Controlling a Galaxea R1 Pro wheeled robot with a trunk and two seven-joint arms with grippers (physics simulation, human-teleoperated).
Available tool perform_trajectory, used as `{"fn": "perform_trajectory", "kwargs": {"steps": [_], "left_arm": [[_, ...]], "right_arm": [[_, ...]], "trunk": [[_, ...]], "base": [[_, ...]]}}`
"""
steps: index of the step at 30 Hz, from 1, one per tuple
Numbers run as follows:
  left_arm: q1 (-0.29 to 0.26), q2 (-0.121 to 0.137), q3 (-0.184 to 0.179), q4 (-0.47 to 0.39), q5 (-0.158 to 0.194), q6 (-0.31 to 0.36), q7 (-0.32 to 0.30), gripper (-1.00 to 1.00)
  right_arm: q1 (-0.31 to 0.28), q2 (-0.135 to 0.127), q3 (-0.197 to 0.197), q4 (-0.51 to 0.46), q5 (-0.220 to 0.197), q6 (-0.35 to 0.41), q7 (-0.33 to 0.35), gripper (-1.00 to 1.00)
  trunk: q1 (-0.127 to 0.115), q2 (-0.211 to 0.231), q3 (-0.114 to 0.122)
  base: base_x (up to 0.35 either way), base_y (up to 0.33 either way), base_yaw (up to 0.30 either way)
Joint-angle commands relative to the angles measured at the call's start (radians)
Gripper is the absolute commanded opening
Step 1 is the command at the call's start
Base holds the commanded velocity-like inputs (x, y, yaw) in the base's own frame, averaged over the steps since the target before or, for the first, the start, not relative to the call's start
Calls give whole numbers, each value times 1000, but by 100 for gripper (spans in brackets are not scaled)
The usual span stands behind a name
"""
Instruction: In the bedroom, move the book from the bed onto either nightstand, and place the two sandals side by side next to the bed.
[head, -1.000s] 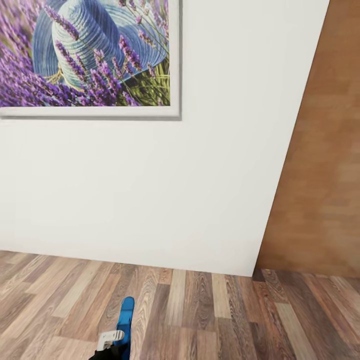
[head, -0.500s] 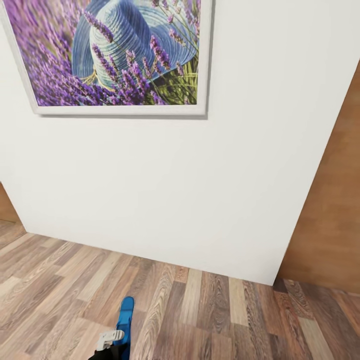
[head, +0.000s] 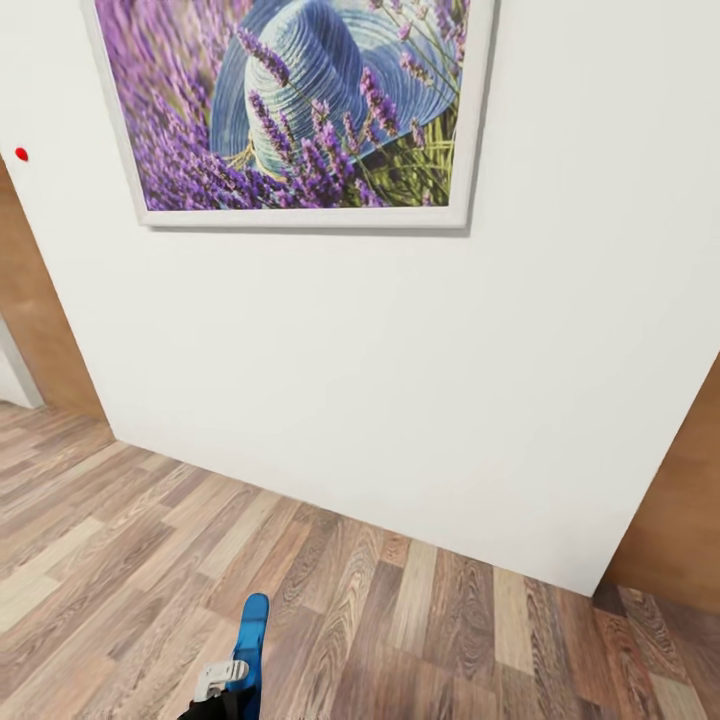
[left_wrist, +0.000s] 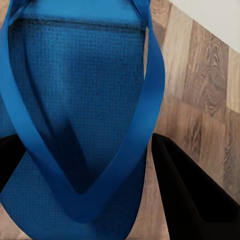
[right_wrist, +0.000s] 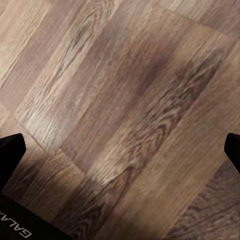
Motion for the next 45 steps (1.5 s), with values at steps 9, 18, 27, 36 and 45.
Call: {"fn": "perform_trajectory", "kwargs": {"steps": [9,18,27,36,45], "left_arm": [[-1,0,8,1,-11,-6,-4,-100],[-1,0,8,1,-11,-6,-4,-100],[-1,0,8,1,-11,-6,-4,-100],[-1,0,8,1,-11,-6,-4,-100],[-1,0,8,2,-11,-6,-4,-100]], "right_arm": [[-1,-1,6,0,-9,0,0,100],[-1,-1,6,0,-9,0,0,100],[-1,-1,6,0,-9,0,0,100],[-1,-1,6,0,-9,0,0,100],[-1,-1,6,0,-9,0,-1,100]], "trunk": [[0,0,-5],[0,0,-9],[0,0,-13],[0,0,-16],[0,0,-20]], "base": [[0,0,272],[0,0,272],[0,0,272],[0,0,272],[0,0,272]]}}
